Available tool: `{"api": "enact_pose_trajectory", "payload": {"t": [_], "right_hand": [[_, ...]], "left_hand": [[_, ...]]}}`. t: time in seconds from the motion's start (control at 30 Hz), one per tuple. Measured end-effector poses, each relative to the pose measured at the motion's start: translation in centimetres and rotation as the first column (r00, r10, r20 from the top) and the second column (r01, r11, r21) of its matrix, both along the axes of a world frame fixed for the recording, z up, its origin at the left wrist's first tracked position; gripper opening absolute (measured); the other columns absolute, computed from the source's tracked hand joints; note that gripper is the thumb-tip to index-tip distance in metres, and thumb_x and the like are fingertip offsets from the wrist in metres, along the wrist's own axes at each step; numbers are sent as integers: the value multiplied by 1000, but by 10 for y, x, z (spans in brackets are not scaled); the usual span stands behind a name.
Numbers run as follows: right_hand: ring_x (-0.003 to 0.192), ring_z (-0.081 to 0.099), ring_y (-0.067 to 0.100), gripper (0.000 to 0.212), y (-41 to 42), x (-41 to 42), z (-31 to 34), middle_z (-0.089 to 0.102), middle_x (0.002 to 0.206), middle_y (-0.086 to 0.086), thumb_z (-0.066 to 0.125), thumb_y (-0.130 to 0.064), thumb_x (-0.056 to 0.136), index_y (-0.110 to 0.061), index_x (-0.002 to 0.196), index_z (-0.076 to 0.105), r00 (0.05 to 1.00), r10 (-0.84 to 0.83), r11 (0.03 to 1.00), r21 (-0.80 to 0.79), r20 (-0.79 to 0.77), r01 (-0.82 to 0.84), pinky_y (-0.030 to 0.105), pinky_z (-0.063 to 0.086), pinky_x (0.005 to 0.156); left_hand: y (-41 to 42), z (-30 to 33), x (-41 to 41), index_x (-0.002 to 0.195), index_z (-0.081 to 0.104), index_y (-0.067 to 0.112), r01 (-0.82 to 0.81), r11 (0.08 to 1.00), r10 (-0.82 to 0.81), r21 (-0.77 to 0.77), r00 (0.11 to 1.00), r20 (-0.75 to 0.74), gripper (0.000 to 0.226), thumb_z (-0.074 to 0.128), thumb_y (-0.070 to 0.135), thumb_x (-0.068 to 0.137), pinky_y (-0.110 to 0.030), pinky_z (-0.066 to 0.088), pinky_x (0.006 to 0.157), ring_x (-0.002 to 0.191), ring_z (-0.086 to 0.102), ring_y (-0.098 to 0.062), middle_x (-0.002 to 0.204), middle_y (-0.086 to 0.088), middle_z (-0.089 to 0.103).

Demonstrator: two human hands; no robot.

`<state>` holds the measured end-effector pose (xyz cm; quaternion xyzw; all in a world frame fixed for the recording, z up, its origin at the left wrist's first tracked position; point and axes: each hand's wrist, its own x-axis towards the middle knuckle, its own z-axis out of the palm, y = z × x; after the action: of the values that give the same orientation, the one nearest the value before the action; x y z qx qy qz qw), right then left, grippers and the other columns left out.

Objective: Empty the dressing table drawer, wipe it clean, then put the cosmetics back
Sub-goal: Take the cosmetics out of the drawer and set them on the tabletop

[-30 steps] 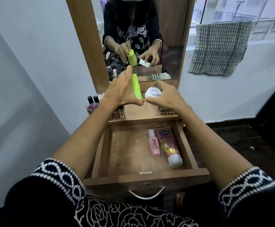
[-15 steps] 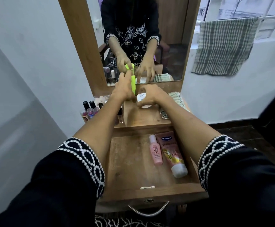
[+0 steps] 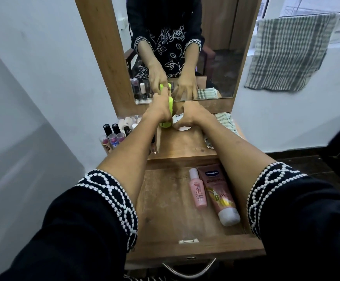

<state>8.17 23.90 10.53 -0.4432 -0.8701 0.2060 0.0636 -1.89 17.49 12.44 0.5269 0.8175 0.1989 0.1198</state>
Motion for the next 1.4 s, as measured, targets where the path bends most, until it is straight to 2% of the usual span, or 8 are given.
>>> {"api": "enact_pose_trajectory", "payload": {"t": [0.17,0.27,0.43,0.63,0.87,1.07,1.23,1.4], "right_hand": [[81,50,27,35,1,-2,-4,54,85,8,76,-31,65,-19,59,44,1000,-17,999,39,-18,18,26,34,53],[81,48,26,40,1,-2,-8,52,84,6,77,-33,64,-22,56,40,998,-30,998,48,-47,32,28,35,62],[90,58,29,30,-3,0,-10,58,87,6,75,-36,66,-14,71,55,997,-41,996,71,-69,46,30,40,67],[106,58,29,55,-12,15,1,63,112,10,79,-38,63,-14,109,63,973,-5,993,116,-230,33,34,49,83],[94,59,16,28,-43,47,22,65,103,4,62,-17,77,-12,105,65,841,57,972,222,-538,76,25,47,78],[72,55,10,15,-91,85,-4,64,90,-1,64,-7,78,-11,92,65,621,68,947,247,-781,206,12,43,64],[68,56,5,15,-122,99,-58,65,87,-2,61,-6,79,-13,92,65,649,-81,967,99,-757,236,10,46,65],[86,65,18,15,-136,104,-94,69,94,3,61,-11,84,-12,98,65,757,-240,965,-68,-608,252,34,54,81]], "left_hand": [[2,-1,-2,130,29,11,-34,999,33,-18,999,-7,75,76,4,72,-46,43,96,119,46,-38,128,-19,40],[1,0,-3,128,31,10,-41,999,41,-12,999,-26,75,78,5,70,-46,43,95,117,47,-39,128,-19,40],[-3,2,4,129,32,12,-57,997,61,42,994,-88,71,74,1,73,-44,44,88,116,49,-38,126,-16,43],[-16,17,27,133,34,9,-59,972,123,229,953,-276,67,71,3,78,-43,46,89,118,44,-35,133,-16,37],[-62,23,74,109,56,6,257,690,8,676,932,-363,26,52,-1,84,-31,51,79,106,52,-22,121,-10,50],[-111,-27,103,95,64,-1,282,504,-40,817,952,-304,14,54,0,86,-34,51,81,97,60,-28,106,-17,61],[-129,-88,115,92,62,5,13,686,-58,728,998,37,11,57,0,83,-33,48,74,84,59,-23,94,-9,61],[-124,-126,109,97,62,3,-248,924,86,291,876,474,16,63,0,82,-40,50,86,95,61,-31,98,-14,66]]}}
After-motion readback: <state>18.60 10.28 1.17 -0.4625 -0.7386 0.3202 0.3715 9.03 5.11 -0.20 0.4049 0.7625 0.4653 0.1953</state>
